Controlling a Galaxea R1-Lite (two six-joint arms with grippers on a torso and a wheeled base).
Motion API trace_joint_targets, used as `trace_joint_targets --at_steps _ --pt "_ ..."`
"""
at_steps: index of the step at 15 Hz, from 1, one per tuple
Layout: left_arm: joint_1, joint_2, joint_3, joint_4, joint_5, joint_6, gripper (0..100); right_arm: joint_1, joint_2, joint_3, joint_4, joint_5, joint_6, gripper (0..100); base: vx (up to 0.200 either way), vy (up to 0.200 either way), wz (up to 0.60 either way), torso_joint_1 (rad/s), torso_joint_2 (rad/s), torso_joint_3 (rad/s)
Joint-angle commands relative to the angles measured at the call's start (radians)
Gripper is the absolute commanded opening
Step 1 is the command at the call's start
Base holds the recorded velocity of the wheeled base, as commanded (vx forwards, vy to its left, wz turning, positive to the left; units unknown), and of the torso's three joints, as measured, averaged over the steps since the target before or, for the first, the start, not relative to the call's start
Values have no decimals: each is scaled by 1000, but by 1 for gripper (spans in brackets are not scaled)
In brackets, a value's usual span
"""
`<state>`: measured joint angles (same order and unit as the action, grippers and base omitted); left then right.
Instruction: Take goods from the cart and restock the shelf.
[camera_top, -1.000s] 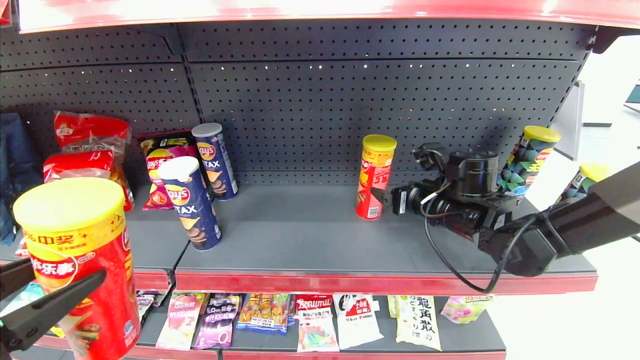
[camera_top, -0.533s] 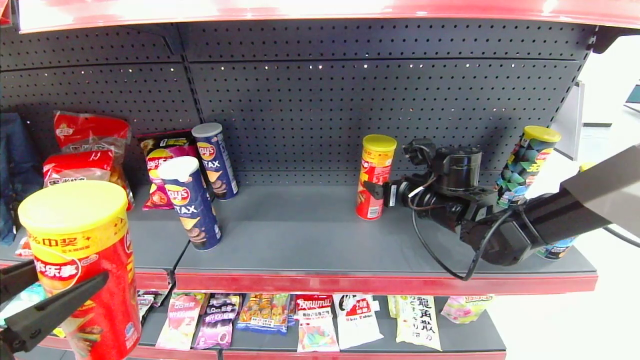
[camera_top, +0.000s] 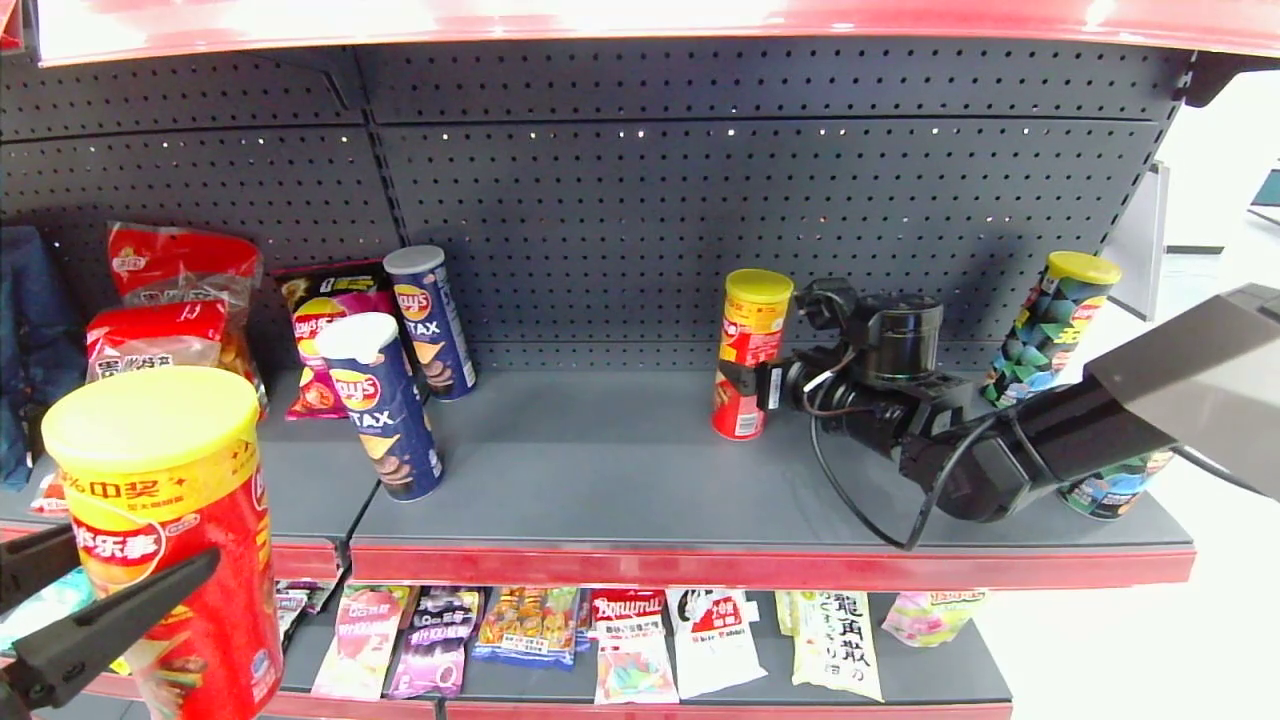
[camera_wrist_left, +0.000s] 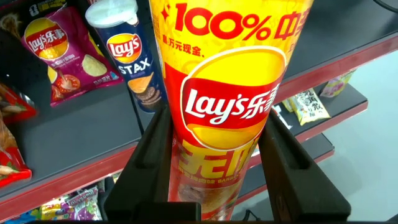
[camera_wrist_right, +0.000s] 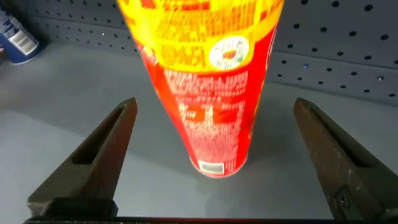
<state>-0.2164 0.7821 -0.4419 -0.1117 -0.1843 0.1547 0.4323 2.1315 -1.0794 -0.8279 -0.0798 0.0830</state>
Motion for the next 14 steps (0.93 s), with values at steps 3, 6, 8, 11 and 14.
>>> trace_joint_targets --at_steps 3,6,8,11,14 --pt "0 -1 0 0 0 0 0 0 21 -21 0 -2 0 100 0 0 0 0 0 0" --pt "0 -1 0 0 0 0 0 -1 28 -42 0 -2 0 100 0 0 0 0 0 0" --pt "0 -3 0 1 0 0 0 -3 38 -56 0 -2 0 100 0 0 0 0 0 0" --pt "0 -3 0 1 0 0 0 -6 44 -68 0 -2 0 100 0 0 0 0 0 0" --pt "0 -3 2 1 0 0 0 -10 59 -93 0 -2 1 100 0 0 0 0 0 0"
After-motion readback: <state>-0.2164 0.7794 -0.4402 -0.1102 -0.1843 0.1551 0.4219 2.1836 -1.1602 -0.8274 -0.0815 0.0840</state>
